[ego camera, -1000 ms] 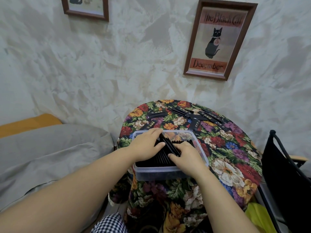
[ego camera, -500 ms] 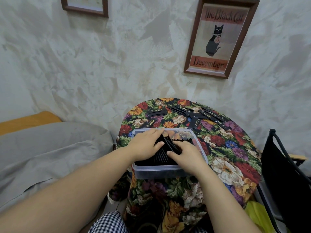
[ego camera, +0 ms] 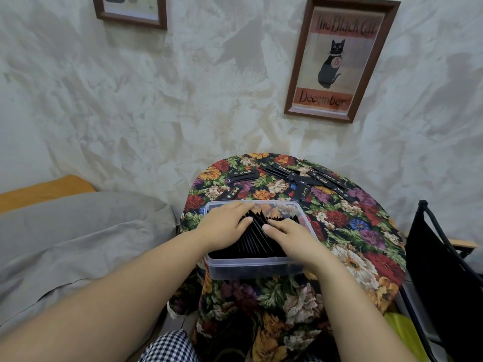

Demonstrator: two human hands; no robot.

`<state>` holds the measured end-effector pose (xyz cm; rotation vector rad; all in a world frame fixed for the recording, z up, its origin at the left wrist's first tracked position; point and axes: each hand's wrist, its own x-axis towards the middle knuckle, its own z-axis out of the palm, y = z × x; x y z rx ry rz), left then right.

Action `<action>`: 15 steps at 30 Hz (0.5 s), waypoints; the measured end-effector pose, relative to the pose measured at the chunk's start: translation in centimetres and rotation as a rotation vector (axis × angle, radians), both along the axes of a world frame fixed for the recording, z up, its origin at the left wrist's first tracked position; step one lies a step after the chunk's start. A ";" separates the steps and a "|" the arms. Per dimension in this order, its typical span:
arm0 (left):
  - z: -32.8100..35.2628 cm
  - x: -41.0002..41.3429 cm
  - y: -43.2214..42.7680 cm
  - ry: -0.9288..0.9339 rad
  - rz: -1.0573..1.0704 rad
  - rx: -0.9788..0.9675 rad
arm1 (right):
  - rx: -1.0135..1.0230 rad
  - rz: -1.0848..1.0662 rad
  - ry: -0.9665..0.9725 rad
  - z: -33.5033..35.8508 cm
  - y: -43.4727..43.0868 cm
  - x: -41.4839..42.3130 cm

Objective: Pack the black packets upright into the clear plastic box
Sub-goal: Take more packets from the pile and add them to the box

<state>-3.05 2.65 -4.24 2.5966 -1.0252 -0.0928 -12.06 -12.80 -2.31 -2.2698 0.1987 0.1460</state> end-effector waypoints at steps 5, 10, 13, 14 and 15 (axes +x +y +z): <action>-0.1 0.0 0.0 -0.050 -0.063 0.080 | -0.070 0.075 0.093 0.9 -0.5 0.1; -0.2 -0.3 -0.1 -0.117 -0.149 0.254 | -0.128 0.014 0.029 0.8 -1.1 -0.2; -0.1 -0.7 0.2 -0.153 -0.204 0.314 | -0.119 -0.015 0.032 0.2 -1.4 -0.2; -0.2 -0.9 0.5 -0.147 -0.219 0.336 | -0.125 -0.009 0.033 0.1 -1.4 -0.2; -0.2 -1.1 0.8 -0.134 -0.227 0.362 | -0.135 -0.004 0.034 0.1 -1.4 -0.1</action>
